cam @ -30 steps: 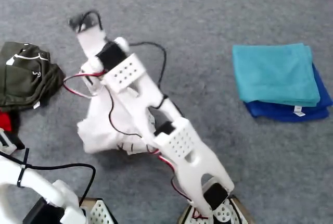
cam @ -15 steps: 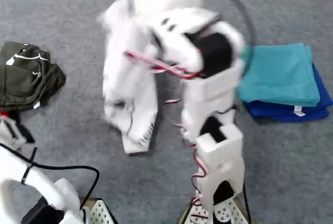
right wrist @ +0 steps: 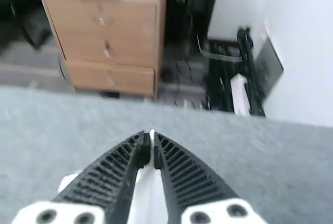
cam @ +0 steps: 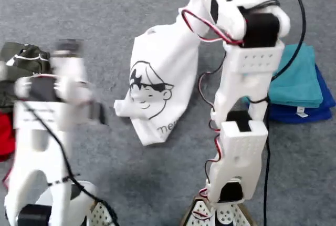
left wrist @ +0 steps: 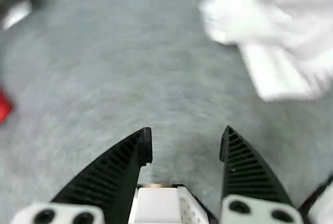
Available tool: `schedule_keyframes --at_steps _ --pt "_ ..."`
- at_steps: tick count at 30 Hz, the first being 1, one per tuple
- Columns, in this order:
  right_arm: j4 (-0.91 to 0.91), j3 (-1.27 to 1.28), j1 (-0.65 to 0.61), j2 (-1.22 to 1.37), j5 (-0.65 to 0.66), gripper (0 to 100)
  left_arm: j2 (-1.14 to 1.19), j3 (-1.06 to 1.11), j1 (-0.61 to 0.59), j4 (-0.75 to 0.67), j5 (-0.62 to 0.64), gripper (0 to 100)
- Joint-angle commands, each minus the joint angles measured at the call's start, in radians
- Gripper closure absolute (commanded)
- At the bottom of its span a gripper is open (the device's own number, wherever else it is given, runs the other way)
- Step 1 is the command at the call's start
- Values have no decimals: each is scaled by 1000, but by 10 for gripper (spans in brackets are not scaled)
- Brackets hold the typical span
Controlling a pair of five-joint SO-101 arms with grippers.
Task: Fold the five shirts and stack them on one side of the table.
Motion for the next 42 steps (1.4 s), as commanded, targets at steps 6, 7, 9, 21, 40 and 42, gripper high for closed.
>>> schedule_keyframes --at_steps 6,7,9,21,40,42 --pt "-3 -4 77 44 14 997 94 207 413 -358 14 771" --pt "8 -4 85 45 14 997 125 247 414 -422 14 771" --pt "35 -2 96 47 15 997 194 290 419 -503 15 771" --pt "61 -5 128 47 17 997 667 152 443 -772 315 776" --pt "209 -7 182 39 23 997 530 -715 55 -173 190 982" --pt "239 -8 170 38 44 997 490 -856 23 -97 173 982"
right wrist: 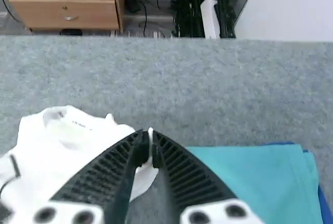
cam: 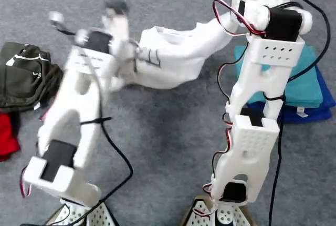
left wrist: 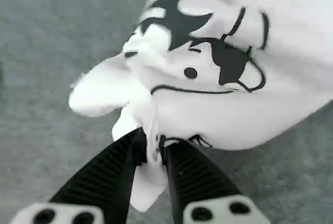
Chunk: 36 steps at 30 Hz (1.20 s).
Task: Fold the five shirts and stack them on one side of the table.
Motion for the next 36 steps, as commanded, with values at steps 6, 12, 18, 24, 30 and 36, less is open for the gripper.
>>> schedule_keyframes --at_steps 6,12,18,24,30,36 --pt "44 -35 1 -108 75 997 -188 -448 -95 236 -101 982" --pt "46 -18 2 -275 117 997 -383 -292 -100 236 -106 982" --pt "46 136 2 -530 132 997 -676 112 -23 236 -153 982" --pt "46 407 -4 -788 133 997 -998 408 75 236 -155 982" --pt "40 719 -5 -961 132 997 -1164 601 176 236 -161 982" --pt "-34 868 -104 -972 129 997 -1133 635 187 221 -381 982"
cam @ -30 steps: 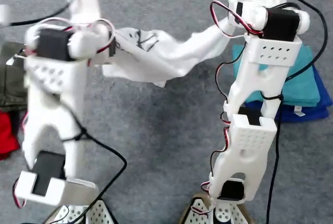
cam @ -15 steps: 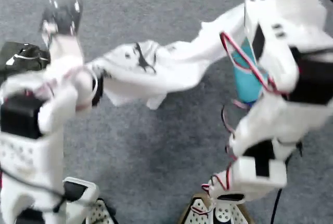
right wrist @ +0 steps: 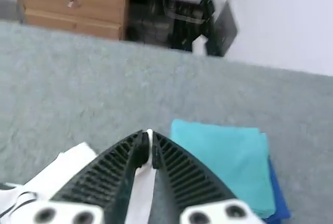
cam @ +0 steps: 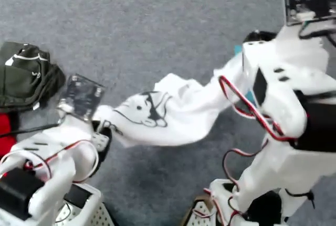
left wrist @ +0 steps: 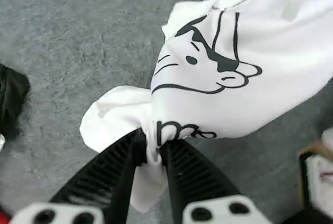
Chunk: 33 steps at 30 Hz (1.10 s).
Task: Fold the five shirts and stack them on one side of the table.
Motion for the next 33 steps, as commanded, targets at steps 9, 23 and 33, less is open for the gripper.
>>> schedule_keyframes --at_steps 9,23,33 --pt "-535 404 -193 242 -43 997 506 -2 -253 -388 -175 982" --pt "-1119 446 -194 756 -153 997 1205 -86 -377 -721 -169 867" --pt "-1120 292 -196 1056 -362 996 1193 -462 -466 -377 -29 760"
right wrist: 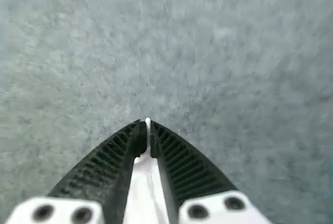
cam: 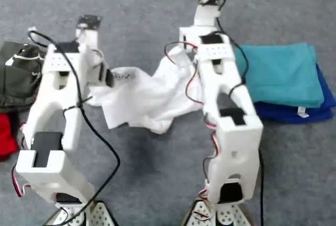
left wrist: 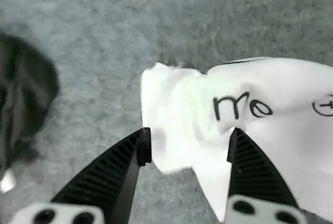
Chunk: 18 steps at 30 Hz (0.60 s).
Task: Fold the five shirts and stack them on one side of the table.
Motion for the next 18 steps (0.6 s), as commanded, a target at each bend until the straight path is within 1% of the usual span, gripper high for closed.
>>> schedule_keyframes --at_steps 1,4,7,9,11,13,14,16,18 --pt "-11 -122 -15 91 -20 996 -105 -138 -25 150 17 760" --pt "72 -234 -15 194 -12 995 -202 -138 -26 212 14 760" --pt "209 -389 21 257 -11 994 -312 -75 -18 252 6 760" --pt "304 -481 50 305 34 994 -395 31 -5 276 -25 761" --pt "402 -590 56 346 115 995 -484 201 8 261 -69 761" --pt "486 -684 51 390 192 995 -579 413 8 192 -115 761" --pt "516 -730 44 417 213 995 -628 516 8 135 -138 761" --pt "568 -819 35 464 227 995 -720 694 14 12 -158 761" --pt "608 -909 35 510 227 995 -794 824 35 -89 -146 761"
